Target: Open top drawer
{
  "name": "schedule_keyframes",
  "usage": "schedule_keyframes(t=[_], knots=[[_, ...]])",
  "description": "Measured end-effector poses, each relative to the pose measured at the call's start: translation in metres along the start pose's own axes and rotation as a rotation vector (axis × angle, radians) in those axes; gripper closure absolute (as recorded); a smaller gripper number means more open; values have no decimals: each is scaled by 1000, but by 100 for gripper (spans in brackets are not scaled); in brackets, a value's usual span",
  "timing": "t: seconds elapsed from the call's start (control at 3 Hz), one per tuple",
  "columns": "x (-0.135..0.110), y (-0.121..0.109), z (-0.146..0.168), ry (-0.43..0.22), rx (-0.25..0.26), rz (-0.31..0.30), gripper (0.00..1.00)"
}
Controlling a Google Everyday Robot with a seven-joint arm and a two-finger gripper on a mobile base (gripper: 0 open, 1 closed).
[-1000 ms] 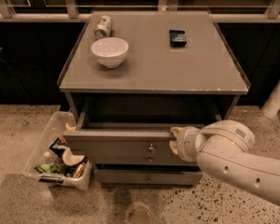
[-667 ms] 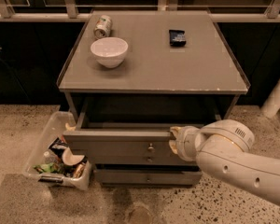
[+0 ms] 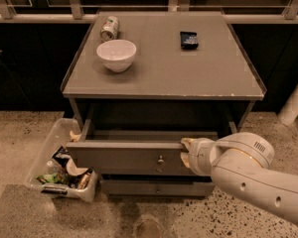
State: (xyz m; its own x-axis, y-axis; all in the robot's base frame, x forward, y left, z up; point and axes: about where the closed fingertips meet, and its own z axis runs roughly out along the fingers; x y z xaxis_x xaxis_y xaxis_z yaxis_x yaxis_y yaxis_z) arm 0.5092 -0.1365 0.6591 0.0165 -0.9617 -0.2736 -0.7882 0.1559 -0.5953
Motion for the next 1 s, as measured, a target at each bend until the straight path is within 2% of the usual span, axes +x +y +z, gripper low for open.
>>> schedule_keyframes(t=[0.33, 1.0], knots=[[3, 10, -6, 0, -2, 5, 100], [5, 17, -11, -1, -3, 11, 100]])
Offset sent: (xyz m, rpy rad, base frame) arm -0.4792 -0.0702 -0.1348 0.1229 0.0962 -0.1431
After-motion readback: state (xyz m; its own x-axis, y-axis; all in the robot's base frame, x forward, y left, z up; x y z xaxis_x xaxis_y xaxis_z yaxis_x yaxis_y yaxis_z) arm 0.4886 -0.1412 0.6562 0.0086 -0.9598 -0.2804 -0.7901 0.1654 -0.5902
